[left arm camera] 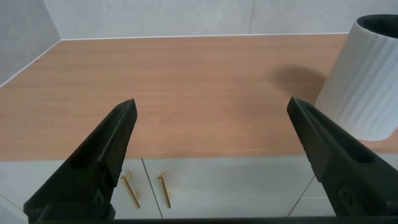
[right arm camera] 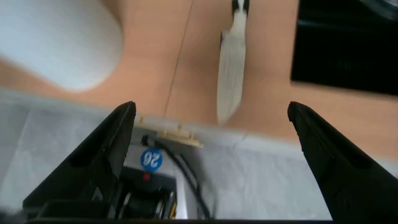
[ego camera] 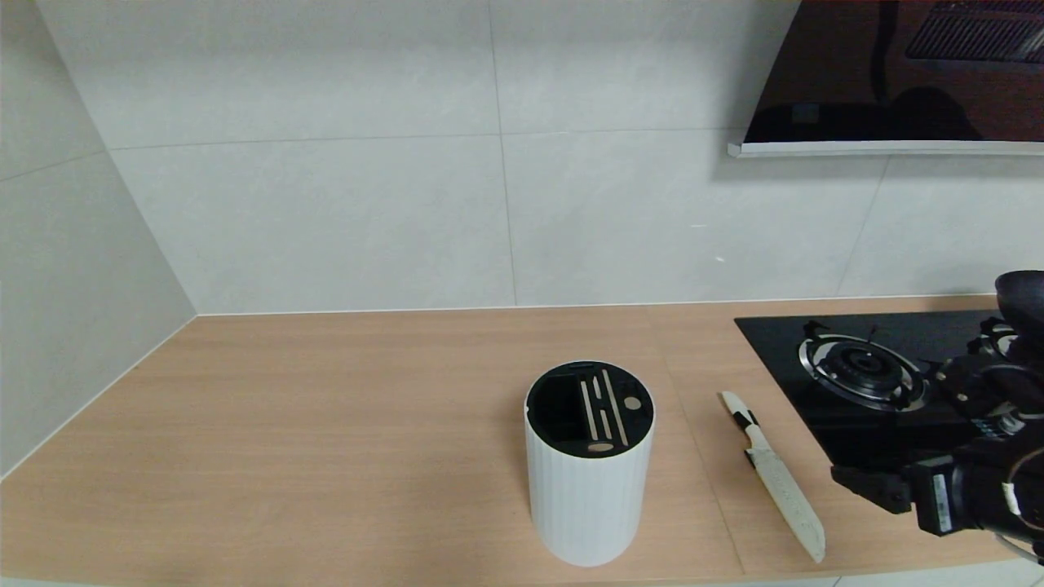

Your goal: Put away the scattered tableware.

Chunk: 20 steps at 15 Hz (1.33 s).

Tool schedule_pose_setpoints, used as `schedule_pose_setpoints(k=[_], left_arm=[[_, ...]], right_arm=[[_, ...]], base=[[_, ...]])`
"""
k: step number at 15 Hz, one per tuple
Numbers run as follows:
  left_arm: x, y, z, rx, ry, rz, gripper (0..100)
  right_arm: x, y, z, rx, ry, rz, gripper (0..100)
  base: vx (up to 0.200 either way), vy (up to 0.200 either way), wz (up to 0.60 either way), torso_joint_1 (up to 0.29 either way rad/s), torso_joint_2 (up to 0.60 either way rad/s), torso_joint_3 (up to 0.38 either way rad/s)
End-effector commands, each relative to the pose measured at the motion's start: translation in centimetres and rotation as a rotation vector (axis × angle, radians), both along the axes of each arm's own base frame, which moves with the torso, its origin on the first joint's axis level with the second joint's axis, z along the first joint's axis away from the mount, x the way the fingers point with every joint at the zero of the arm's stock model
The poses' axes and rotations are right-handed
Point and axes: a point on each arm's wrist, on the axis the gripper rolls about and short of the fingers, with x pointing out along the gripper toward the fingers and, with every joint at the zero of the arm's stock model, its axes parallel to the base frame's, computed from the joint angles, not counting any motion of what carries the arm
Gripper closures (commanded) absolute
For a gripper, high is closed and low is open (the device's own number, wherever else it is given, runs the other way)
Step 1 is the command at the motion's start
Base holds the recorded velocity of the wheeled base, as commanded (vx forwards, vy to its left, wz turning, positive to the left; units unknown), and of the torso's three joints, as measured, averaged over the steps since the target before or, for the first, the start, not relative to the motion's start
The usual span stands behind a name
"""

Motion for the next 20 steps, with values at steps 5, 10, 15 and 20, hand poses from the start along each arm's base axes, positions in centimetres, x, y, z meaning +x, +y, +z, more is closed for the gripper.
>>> schedule_pose_setpoints(k=[5, 10, 15, 20], left_arm=[[0.0, 0.0, 0.0, 0.000, 0.000, 0.000, 0], [0.0, 0.0, 0.0, 0.000, 0.000, 0.000, 0], [0.0, 0.0, 0.0, 0.000, 0.000, 0.000, 0], [0.0, 0.0, 0.0, 0.000, 0.000, 0.000, 0]], right_arm=[[6.4, 4.0, -5.5, -0.081, 0.191, 0.081, 0], [9.8, 3.9, -10.2, -0.119, 0.166, -0.008, 0], [11.5, 2.7, -12.8, -0.108, 0.141, -0.067, 0], [12.2, 2.4, -13.9, -0.103, 0.111, -0.087, 0]], base=[[0.000, 0.000, 0.00, 0.000, 0.00, 0.000], [0.000, 0.000, 0.00, 0.000, 0.00, 0.000], [0.000, 0.000, 0.00, 0.000, 0.00, 0.000], [0.000, 0.000, 0.00, 0.000, 0.00, 0.000]])
